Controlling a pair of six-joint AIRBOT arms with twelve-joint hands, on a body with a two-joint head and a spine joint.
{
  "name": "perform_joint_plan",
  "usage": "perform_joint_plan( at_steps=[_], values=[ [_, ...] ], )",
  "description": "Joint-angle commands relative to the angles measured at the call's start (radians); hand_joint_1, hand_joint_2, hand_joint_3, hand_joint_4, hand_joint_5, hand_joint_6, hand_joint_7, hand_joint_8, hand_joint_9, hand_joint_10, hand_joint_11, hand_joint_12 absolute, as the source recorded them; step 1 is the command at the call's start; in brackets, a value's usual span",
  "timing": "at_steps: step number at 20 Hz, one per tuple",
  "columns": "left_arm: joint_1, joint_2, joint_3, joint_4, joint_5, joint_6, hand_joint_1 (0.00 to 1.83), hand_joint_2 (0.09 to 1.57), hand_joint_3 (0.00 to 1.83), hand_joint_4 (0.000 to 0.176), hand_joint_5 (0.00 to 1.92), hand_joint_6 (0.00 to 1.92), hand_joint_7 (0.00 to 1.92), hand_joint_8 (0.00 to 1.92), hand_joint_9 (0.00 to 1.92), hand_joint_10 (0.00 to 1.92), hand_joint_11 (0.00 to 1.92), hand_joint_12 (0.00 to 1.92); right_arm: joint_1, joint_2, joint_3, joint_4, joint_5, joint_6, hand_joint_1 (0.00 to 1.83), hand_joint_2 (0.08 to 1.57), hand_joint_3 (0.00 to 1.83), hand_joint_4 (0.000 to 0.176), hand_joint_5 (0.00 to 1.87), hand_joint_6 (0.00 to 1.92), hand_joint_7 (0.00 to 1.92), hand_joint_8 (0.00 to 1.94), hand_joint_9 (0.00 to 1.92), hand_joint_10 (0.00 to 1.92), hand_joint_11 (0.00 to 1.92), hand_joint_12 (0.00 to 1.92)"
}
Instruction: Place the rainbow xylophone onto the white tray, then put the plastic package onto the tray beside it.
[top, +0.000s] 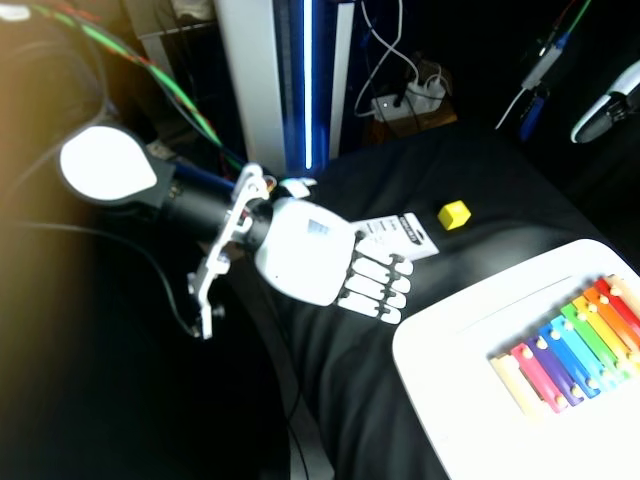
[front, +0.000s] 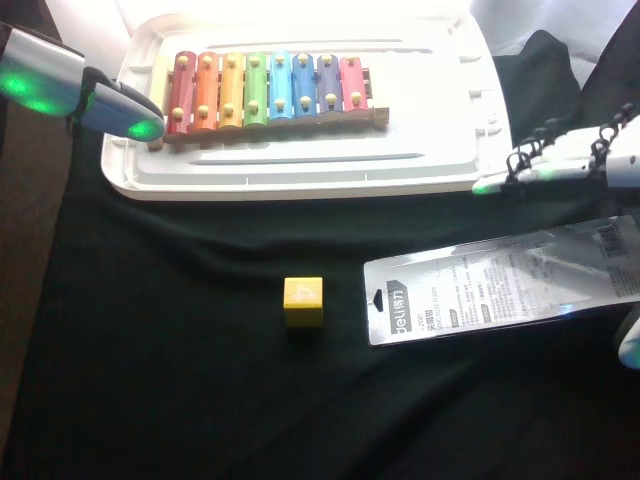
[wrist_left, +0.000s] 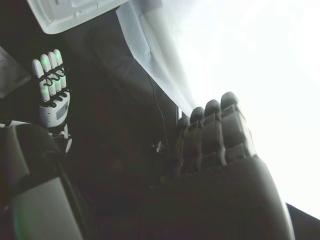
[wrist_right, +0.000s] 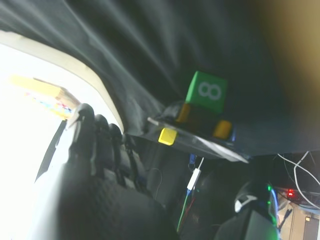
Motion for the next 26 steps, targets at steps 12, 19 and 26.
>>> perform_joint_plan(
  at_steps=[12, 19, 26],
  values=[
    [0.012, -0.012, -0.002, -0.032, -0.103, 0.006, 0.8, 0.6, 0.0, 0.015, 0.0, 0.0, 0.02, 0.0, 0.0, 0.0, 0.0, 0.0, 0.008, 0.018, 0.0, -0.074, 0.034, 0.103, 0.52, 0.54, 0.0, 0.0, 0.0, 0.0, 0.01, 0.0, 0.0, 0.0, 0.0, 0.0],
    [0.027, -0.018, -0.002, -0.045, -0.107, 0.012, 0.81, 0.64, 0.0, 0.008, 0.0, 0.0, 0.0, 0.0, 0.0, 0.0, 0.0, 0.0, 0.008, 0.019, 0.007, -0.093, 0.011, 0.103, 0.56, 0.57, 0.01, 0.0, 0.02, 0.01, 0.03, 0.01, 0.0, 0.0, 0.0, 0.0],
    [0.034, -0.02, -0.002, -0.047, -0.107, 0.012, 0.81, 0.65, 0.01, 0.022, 0.0, 0.0, 0.0, 0.0, 0.0, 0.0, 0.0, 0.0, 0.008, 0.019, 0.014, -0.101, 0.005, 0.103, 0.57, 0.59, 0.01, 0.0, 0.05, 0.01, 0.06, 0.01, 0.02, 0.01, 0.03, 0.01]
  ],
)
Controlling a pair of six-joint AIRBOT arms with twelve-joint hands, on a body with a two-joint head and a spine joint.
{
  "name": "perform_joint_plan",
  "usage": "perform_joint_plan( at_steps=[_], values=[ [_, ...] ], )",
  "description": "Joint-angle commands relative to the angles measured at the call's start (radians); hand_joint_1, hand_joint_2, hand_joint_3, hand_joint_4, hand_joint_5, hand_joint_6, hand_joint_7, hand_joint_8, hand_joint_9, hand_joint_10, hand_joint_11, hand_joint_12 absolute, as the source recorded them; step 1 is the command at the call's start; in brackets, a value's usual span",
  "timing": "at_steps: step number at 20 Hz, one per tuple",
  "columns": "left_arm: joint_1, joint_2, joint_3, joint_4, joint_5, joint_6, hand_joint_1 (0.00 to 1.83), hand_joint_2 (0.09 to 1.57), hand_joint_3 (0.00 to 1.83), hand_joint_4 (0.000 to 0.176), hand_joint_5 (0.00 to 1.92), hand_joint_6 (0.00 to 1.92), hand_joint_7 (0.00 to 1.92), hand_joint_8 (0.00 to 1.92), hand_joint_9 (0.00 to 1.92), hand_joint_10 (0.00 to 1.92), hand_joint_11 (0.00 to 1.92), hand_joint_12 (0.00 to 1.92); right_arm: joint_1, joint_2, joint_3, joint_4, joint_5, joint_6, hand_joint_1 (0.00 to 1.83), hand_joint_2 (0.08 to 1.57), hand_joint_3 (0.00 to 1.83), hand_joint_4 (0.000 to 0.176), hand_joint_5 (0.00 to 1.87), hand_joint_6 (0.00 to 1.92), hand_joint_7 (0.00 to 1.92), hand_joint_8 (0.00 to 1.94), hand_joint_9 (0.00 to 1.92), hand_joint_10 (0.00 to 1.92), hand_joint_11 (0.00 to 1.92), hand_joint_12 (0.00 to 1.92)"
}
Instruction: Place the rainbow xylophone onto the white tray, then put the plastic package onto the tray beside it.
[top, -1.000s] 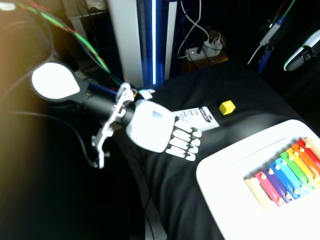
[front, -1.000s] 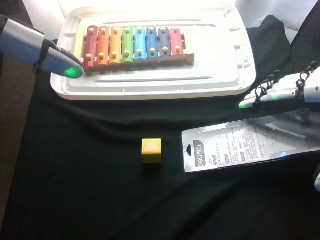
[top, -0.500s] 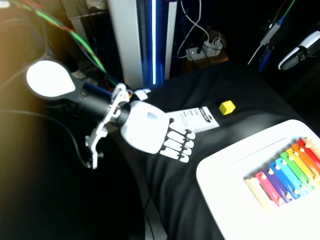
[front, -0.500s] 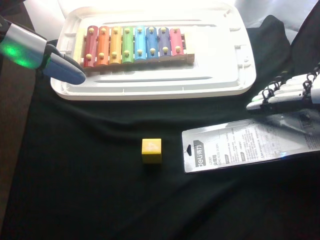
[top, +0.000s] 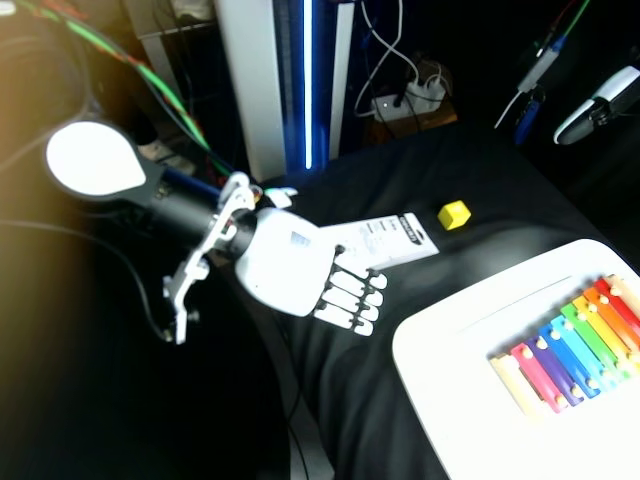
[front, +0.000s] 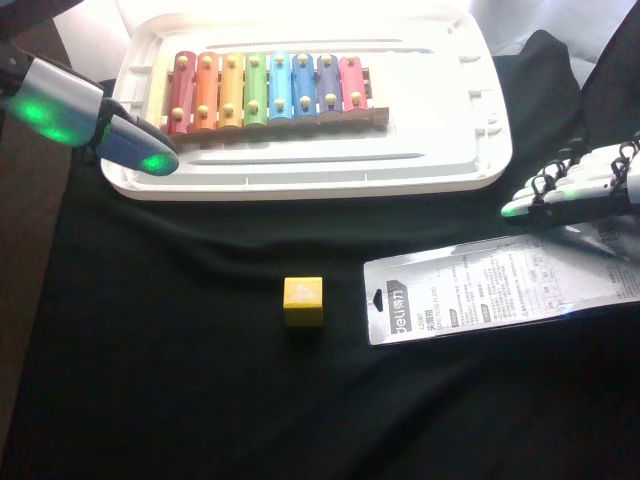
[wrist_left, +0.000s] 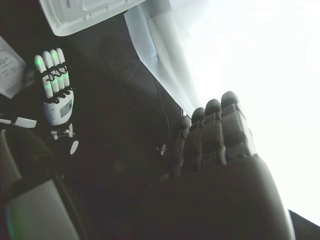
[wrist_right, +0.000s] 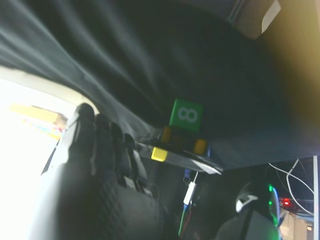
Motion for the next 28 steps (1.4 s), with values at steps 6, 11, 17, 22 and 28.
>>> perform_joint_plan(
  at_steps=[6, 11, 17, 22, 28],
  values=[
    [0.0, -0.005, 0.0, -0.035, -0.107, 0.001, 0.8, 0.64, 0.0, 0.018, 0.0, 0.0, 0.0, 0.0, 0.0, 0.0, 0.0, 0.0, 0.008, -0.008, 0.006, 0.038, 0.026, 0.006, 0.61, 0.61, 0.0, 0.0, 0.23, 0.01, 0.25, 0.01, 0.19, 0.01, 0.14, 0.03],
    [0.009, -0.006, 0.0, -0.044, -0.107, 0.006, 0.83, 0.67, 0.01, 0.025, 0.0, 0.0, 0.0, 0.0, 0.0, 0.0, 0.0, 0.0, 0.008, -0.011, 0.007, 0.035, 0.027, 0.006, 0.61, 0.7, 0.02, 0.0, 0.29, 0.01, 0.33, 0.01, 0.28, 0.01, 0.28, 0.07],
    [0.011, -0.007, 0.0, -0.05, -0.108, 0.01, 0.81, 0.68, 0.01, 0.043, 0.0, 0.0, 0.0, 0.0, 0.0, 0.0, 0.0, 0.0, 0.008, -0.012, 0.007, 0.035, 0.027, 0.006, 0.64, 0.75, 0.0, 0.0, 0.36, 0.0, 0.4, 0.01, 0.36, 0.01, 0.36, 0.07],
    [0.017, -0.009, 0.001, -0.058, -0.109, 0.016, 0.84, 0.7, 0.01, 0.057, 0.0, 0.0, 0.0, 0.0, 0.0, 0.0, 0.0, 0.0, 0.008, -0.015, 0.013, 0.035, 0.027, 0.006, 0.81, 0.88, 0.01, 0.0, 0.44, 0.0, 0.47, 0.0, 0.5, 0.01, 0.54, 0.13],
    [0.019, -0.009, 0.001, -0.063, -0.11, 0.017, 0.85, 0.7, 0.01, 0.054, 0.0, 0.0, 0.0, 0.0, 0.0, 0.0, 0.0, 0.0, 0.008, -0.017, 0.017, 0.039, 0.027, 0.006, 1.11, 1.08, 0.0, 0.0, 0.77, 0.0, 0.87, 0.01, 0.84, 0.03, 0.48, 0.92]
  ],
)
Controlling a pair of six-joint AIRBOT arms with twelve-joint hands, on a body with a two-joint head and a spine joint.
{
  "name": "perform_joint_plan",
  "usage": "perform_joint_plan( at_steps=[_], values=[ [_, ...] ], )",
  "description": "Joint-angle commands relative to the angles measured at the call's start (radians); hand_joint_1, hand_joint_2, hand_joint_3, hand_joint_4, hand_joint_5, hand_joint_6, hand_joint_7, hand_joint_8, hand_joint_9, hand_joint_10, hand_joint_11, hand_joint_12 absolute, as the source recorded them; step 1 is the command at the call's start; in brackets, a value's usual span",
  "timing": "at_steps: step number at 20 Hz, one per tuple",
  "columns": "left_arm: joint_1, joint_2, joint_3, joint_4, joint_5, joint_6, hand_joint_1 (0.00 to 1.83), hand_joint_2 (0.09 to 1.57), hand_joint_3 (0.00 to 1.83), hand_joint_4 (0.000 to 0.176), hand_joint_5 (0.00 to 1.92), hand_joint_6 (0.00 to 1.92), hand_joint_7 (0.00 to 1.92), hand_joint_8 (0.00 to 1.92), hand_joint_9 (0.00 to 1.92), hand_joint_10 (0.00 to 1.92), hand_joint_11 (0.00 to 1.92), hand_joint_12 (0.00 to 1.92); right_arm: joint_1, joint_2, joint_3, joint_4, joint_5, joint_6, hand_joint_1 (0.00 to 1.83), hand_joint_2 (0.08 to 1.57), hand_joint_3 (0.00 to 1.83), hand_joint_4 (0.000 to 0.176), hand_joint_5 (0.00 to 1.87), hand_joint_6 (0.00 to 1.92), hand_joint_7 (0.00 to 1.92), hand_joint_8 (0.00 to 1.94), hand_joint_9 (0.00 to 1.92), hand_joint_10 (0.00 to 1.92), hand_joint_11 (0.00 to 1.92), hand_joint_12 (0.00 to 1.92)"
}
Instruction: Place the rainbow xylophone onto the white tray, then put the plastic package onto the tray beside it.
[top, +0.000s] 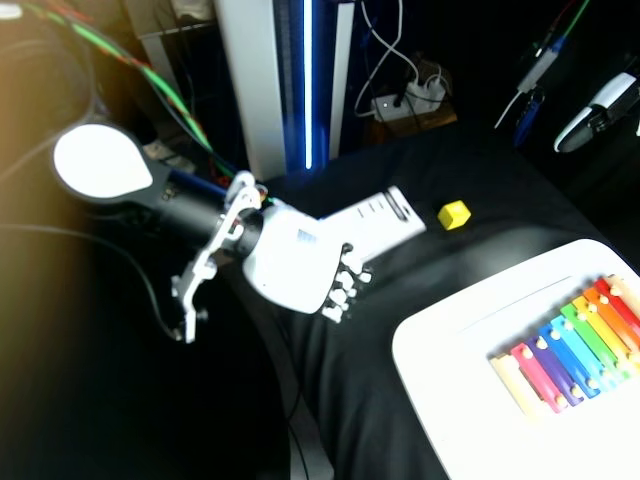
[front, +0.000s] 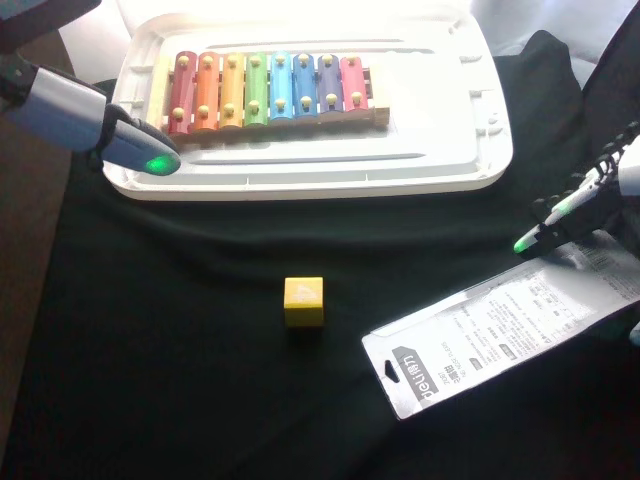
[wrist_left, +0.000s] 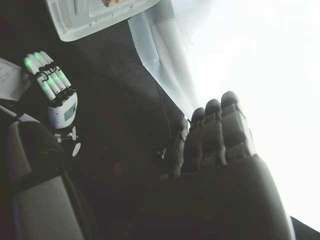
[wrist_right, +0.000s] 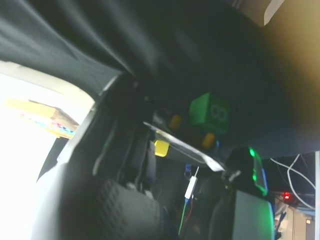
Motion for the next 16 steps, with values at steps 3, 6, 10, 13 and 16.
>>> perform_joint_plan(
  at_steps=[3, 6, 10, 13, 16],
  values=[
    [-0.011, -0.001, 0.001, -0.034, -0.11, 0.005, 0.85, 0.7, 0.0, 0.061, 0.0, 0.0, 0.0, 0.0, 0.0, 0.0, 0.0, 0.0, 0.008, -0.007, 0.008, 0.017, 0.011, -0.005, 1.2, 1.18, 0.0, 0.0, 0.78, 1.15, 0.97, 0.89, 0.97, 0.07, 0.57, 1.05],
    [-0.01, -0.001, 0.001, -0.038, -0.111, 0.01, 0.83, 0.69, 0.0, 0.066, 0.0, 0.0, 0.0, 0.0, 0.0, 0.0, 0.0, 0.0, 0.009, -0.007, 0.008, 0.024, 0.011, -0.005, 1.23, 1.17, 0.0, 0.0, 0.75, 1.19, 0.99, 1.12, 1.1, 0.16, 0.65, 1.11],
    [-0.001, -0.006, 0.001, -0.049, -0.111, 0.02, 0.84, 0.69, 0.0, 0.078, 0.0, 0.0, 0.0, 0.0, 0.0, 0.0, 0.0, 0.0, 0.012, -0.007, 0.008, 0.047, 0.011, -0.005, 1.24, 1.17, 0.0, 0.0, 0.83, 0.98, 0.92, 1.32, 0.77, 1.15, 0.54, 1.6],
    [0.001, -0.007, 0.001, -0.051, -0.112, 0.023, 0.83, 0.68, 0.0, 0.095, 0.0, 0.0, 0.0, 0.0, 0.0, 0.0, 0.0, 0.0, 0.015, -0.007, 0.008, 0.082, 0.013, -0.019, 1.16, 1.15, 0.0, 0.0, 0.91, 1.07, 0.7, 1.52, 0.73, 1.77, 0.76, 1.91],
    [0.003, -0.007, 0.001, -0.052, -0.111, 0.023, 0.8, 0.69, 0.0, 0.096, 0.0, 0.0, 0.0, 0.0, 0.0, 0.0, 0.0, 0.0, 0.016, -0.006, 0.008, 0.135, 0.023, -0.056, 1.23, 1.2, 0.0, 0.0, 0.82, 0.94, 0.84, 1.48, 0.72, 1.53, 0.63, 1.82]
  ],
)
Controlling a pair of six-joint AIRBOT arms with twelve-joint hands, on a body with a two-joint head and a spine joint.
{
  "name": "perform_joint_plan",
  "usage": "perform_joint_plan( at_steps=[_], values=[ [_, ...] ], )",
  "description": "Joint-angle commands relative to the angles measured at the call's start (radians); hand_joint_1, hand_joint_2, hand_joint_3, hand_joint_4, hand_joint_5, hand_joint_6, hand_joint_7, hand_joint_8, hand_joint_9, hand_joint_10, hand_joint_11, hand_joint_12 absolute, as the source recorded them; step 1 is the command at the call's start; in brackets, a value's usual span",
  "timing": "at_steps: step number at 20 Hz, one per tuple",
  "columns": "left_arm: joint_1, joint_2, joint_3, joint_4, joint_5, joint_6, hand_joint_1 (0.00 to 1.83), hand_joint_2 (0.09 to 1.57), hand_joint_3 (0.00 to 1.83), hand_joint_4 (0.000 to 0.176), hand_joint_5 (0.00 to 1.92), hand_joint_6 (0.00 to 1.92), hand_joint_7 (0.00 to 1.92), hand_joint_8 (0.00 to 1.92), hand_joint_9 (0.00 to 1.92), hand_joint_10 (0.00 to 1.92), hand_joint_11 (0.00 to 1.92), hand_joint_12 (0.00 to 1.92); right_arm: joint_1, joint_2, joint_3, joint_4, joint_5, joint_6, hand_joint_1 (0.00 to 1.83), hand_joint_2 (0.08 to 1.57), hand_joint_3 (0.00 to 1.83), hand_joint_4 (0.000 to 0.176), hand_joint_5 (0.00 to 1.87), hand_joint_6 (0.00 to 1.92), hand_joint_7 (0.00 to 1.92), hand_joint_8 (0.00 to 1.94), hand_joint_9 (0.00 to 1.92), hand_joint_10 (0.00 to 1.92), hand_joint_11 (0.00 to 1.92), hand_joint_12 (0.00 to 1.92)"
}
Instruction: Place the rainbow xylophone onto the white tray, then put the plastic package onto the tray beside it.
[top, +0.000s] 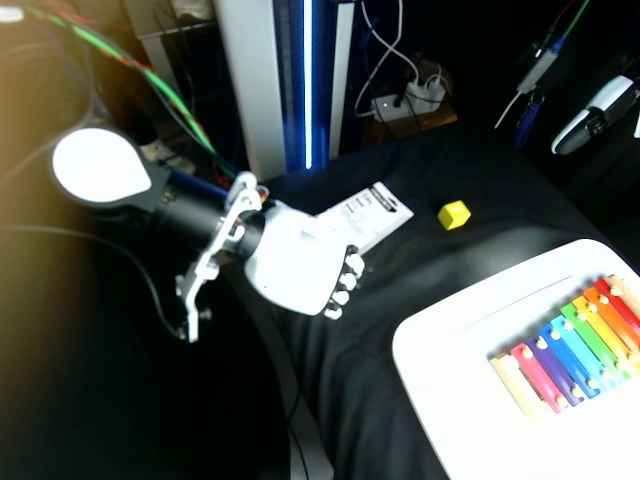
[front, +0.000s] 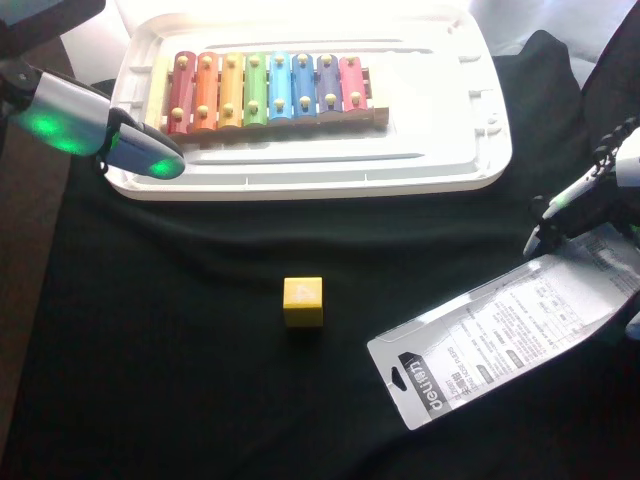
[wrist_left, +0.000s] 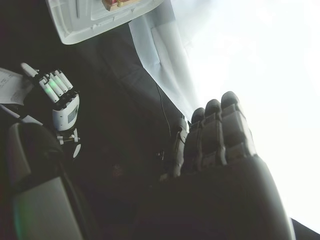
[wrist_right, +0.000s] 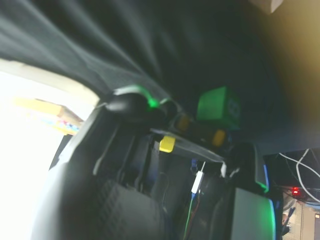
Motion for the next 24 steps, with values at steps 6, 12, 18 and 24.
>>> perform_joint_plan(
  at_steps=[6, 12, 18, 24],
  values=[
    [0.003, -0.003, 0.001, -0.038, -0.11, 0.003, 0.85, 0.71, 0.01, 0.078, 0.0, 0.0, 0.0, 0.0, 0.0, 0.0, 0.0, 0.0, 0.017, 0.004, 0.004, 0.151, 0.046, -0.071, 1.18, 1.11, 0.0, 0.0, 0.99, 0.93, 0.97, 1.06, 0.98, 1.4, 0.92, 1.62],
    [0.009, -0.003, 0.001, -0.042, -0.109, 0.003, 0.84, 0.68, 0.0, 0.064, 0.0, 0.0, 0.0, 0.0, 0.0, 0.0, 0.0, 0.0, 0.074, 0.009, 0.004, 0.19, 0.06, -0.111, 1.25, 1.15, 0.0, 0.0, 0.92, 0.79, 0.94, 1.3, 1.03, 1.13, 0.89, 1.52],
    [0.016, -0.004, 0.001, -0.049, -0.109, 0.005, 0.85, 0.69, 0.0, 0.036, 0.0, 0.0, 0.0, 0.0, 0.0, 0.0, 0.0, 0.0, 0.163, 0.023, 0.004, 0.19, 0.059, -0.137, 1.19, 1.08, 0.0, 0.0, 1.04, 0.87, 1.01, 1.17, 1.12, 1.45, 1.06, 1.54],
    [0.02, -0.004, 0.001, -0.051, -0.109, 0.005, 0.83, 0.68, 0.0, 0.04, 0.0, 0.0, 0.0, 0.0, 0.0, 0.0, 0.0, 0.0, 0.232, 0.03, 0.015, 0.19, 0.055, -0.149, 1.29, 1.03, 0.0, 0.0, 1.07, 0.7, 1.29, 0.61, 1.44, 0.21, 0.99, 1.15]
  ],
)
